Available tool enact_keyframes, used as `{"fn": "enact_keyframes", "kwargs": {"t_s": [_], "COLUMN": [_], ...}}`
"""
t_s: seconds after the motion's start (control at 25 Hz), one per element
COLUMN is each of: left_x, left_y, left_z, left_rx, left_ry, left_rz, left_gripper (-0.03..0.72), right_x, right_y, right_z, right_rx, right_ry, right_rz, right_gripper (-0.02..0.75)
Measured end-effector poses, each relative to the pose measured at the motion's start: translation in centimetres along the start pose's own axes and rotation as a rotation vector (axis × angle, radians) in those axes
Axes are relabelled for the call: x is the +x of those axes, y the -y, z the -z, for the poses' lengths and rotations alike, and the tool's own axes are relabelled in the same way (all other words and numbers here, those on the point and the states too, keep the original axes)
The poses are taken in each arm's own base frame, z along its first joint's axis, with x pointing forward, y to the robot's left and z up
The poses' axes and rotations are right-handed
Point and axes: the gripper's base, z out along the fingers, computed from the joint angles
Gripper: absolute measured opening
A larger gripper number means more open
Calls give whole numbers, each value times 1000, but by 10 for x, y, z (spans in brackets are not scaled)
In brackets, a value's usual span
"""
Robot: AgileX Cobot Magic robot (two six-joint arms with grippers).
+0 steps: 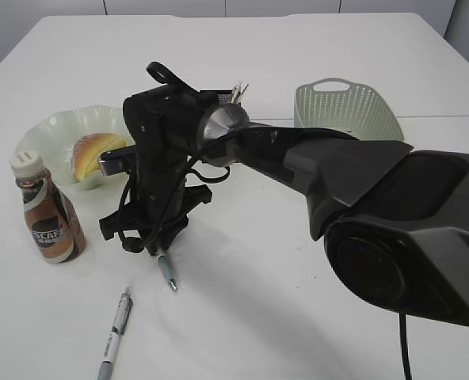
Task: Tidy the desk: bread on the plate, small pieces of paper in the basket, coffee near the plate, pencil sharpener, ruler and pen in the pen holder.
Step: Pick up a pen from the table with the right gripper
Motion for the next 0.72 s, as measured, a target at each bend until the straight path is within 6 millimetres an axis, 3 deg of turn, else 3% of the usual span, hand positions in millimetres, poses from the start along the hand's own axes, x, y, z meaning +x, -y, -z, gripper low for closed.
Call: {"fn": "enact_keyframes", "kwargs": {"t_s": [0.12, 0.72], "left_x": [0, 0], "left_y": [0, 2], "left_z": [0, 0], "left_rx": [2, 18], "left_ry": [0, -2], "left_rz": [1, 6], "left_gripper": [380, 380], "right_x": [0, 0], "right_y": [0, 1], "right_z": [0, 0], "right_rx": [4, 12], "right_ry": [1, 6], "right_rz": [-1, -17], "right_gripper": [94, 75]}}
